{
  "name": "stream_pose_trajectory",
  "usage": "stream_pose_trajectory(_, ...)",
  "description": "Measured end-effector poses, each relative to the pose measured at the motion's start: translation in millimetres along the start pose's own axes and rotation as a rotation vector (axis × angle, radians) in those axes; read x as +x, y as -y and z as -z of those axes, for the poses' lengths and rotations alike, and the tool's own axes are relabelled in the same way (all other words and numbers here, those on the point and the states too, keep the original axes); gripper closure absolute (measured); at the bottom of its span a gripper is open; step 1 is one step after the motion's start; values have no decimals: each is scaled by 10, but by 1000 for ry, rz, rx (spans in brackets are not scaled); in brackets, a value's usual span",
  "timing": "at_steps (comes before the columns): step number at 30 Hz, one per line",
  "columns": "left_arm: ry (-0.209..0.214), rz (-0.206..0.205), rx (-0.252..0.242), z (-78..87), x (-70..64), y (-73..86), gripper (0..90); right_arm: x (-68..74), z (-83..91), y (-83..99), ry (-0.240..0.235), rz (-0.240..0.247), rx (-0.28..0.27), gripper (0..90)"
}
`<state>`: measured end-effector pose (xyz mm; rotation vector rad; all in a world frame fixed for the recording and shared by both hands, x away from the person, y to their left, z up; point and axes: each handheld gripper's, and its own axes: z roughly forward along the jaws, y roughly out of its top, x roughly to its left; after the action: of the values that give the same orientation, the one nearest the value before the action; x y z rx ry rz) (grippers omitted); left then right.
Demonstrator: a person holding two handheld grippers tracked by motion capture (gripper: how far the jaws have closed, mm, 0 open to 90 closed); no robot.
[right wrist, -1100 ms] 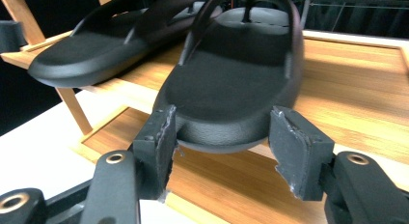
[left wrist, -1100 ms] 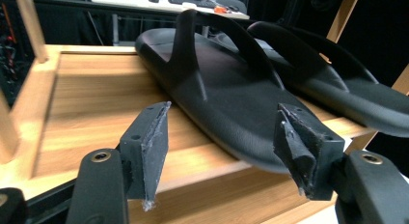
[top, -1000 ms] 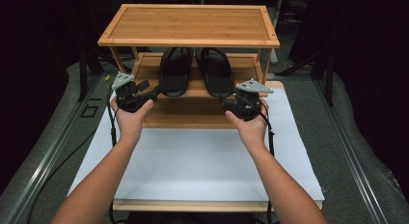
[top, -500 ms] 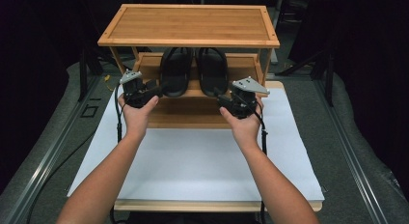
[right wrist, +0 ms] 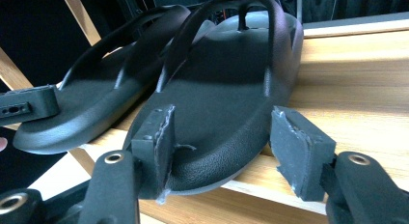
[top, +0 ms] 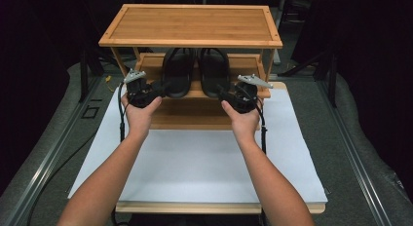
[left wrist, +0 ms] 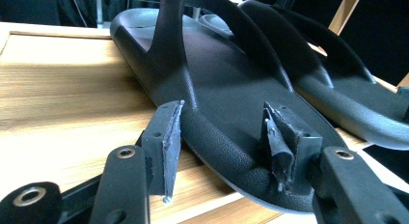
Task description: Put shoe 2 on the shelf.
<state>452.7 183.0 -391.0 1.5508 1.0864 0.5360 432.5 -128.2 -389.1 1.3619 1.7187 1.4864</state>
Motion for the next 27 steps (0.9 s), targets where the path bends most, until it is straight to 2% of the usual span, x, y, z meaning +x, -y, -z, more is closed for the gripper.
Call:
stream_pose_trajectory(5,0,-4,4,-20,-39,-5,495,53,-13,7,9,-1,-1,418)
stream_pose_trajectory(13,1,-3,2,-43,-66,-1,497,151,-31,39,-5,-11,-7,407)
stream_pose_trajectory(16,4,6,1,-60,-71,-6,497,206,-47,49,-34,-18,-5,403)
stream_pose_trajectory(17,3,6,2,-61,-70,-7,499,219,-48,50,-25,-13,-8,403)
stream_pose_trajectory(19,5,5,3,-62,-66,-8,498,226,-53,52,-3,-19,-12,403)
stream_pose_trajectory(22,13,7,5,-58,-52,-9,494,210,-48,49,-29,-22,-5,403)
stream_pose_trajectory(24,18,11,3,-50,-43,-11,492,207,-49,45,-21,-21,-6,400)
stream_pose_trajectory(27,24,7,0,-45,-39,-10,491,188,-45,37,-33,-14,-6,394)
